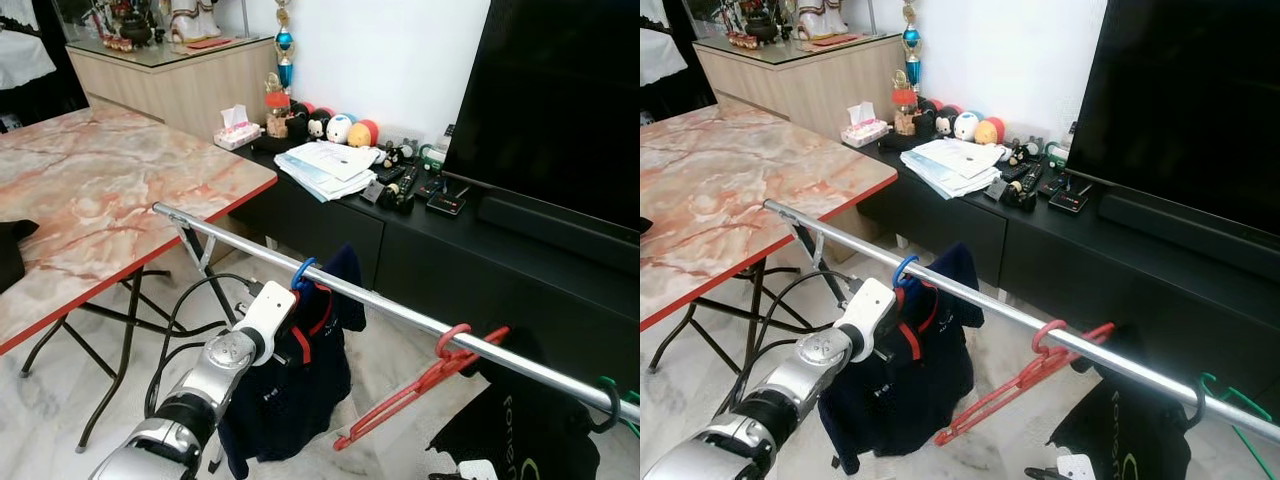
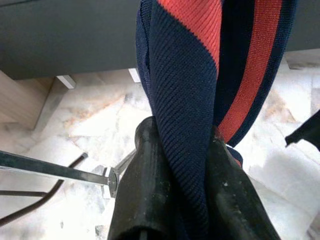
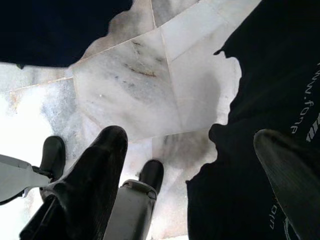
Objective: Hang hanger
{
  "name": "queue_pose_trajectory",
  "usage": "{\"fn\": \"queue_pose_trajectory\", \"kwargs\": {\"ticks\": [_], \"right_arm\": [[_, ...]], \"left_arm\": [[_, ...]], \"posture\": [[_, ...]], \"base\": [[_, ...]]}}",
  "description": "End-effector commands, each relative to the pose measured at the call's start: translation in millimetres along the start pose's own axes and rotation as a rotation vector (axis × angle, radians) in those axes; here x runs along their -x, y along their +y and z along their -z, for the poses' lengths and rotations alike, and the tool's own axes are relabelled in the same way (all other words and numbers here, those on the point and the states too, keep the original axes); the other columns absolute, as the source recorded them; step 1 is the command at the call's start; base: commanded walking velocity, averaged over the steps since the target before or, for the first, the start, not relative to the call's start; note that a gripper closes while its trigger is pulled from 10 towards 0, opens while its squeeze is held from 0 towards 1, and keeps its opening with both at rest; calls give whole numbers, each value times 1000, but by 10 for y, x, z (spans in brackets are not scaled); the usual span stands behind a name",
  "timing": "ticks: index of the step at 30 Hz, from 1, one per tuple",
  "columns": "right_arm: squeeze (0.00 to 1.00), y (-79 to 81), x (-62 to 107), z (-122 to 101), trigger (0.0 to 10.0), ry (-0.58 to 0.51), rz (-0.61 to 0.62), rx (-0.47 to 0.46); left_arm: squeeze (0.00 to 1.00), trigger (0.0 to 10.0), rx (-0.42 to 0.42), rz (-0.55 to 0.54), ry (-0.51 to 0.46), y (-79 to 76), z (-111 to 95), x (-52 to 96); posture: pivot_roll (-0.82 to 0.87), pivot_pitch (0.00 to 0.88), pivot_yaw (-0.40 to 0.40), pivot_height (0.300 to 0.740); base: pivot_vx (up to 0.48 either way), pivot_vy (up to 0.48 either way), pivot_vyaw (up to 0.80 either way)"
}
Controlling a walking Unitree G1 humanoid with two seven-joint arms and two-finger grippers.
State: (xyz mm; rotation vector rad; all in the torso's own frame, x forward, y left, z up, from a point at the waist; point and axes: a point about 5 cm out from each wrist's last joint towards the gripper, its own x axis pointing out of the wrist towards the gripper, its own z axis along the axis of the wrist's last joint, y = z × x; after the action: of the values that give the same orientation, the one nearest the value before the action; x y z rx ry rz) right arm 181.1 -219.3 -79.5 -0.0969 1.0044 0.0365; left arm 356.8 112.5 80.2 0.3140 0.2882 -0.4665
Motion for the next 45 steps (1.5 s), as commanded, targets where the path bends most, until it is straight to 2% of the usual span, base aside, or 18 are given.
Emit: {"fn": "queue_pose_trajectory", "kwargs": {"ticks": [1,8,16,23,27,29,31,39,40,42,43,45], "right_arm": [[0,-20,10,41,10000,7,7,-2],[0,-29,24,121,10000,24,11,-13],[0,-38,40,189,10000,37,8,-15],[0,-31,40,192,10000,36,3,-13],[0,-22,37,189,10000,35,2,-14],[0,-22,37,189,10000,35,2,-14],[0,-15,35,185,10000,34,2,-15],[0,-7,31,173,10000,33,1,-11],[0,-6,31,170,10000,31,0,-9],[0,-5,31,169,10000,31,0,-9],[0,-4,30,168,10000,30,0,-8],[0,-3,30,167,10000,29,-1,-8]], "left_arm": [[0,10000,-16,-3,-22,42,-114,-27],[0,10000,-22,5,19,12,-75,-58],[0,10000,50,-42,45,21,-49,-71],[0,10000,52,-67,64,25,-73,-91],[0,10000,99,-113,131,40,42,-69],[0,10000,99,-113,131,40,42,-69],[0,10000,143,-134,157,37,144,-39],[0,10000,203,-183,140,77,293,37],[129,10000,210,-185,125,83,296,45],[129,10000,210,-183,122,83,295,45],[1000,10000,210,-183,121,81,294,45],[1000,10000,210,-185,121,80,294,44]], "posture": [[-69,31,38,740],[-81,62,45,740],[-79,86,42,740],[-79,87,42,740],[-81,84,45,740],[-81,84,45,740],[-78,80,43,740],[-68,63,40,740],[-69,54,39,740],[-69,54,39,740],[-70,52,39,740],[-70,52,39,740]], "base": [[0,0,0],[0,0,0],[0,0,0],[0,0,0],[0,0,0],[0,0,0],[0,0,0],[0,0,0],[0,0,0],[0,0,0],[0,0,0],[0,0,0]]}}
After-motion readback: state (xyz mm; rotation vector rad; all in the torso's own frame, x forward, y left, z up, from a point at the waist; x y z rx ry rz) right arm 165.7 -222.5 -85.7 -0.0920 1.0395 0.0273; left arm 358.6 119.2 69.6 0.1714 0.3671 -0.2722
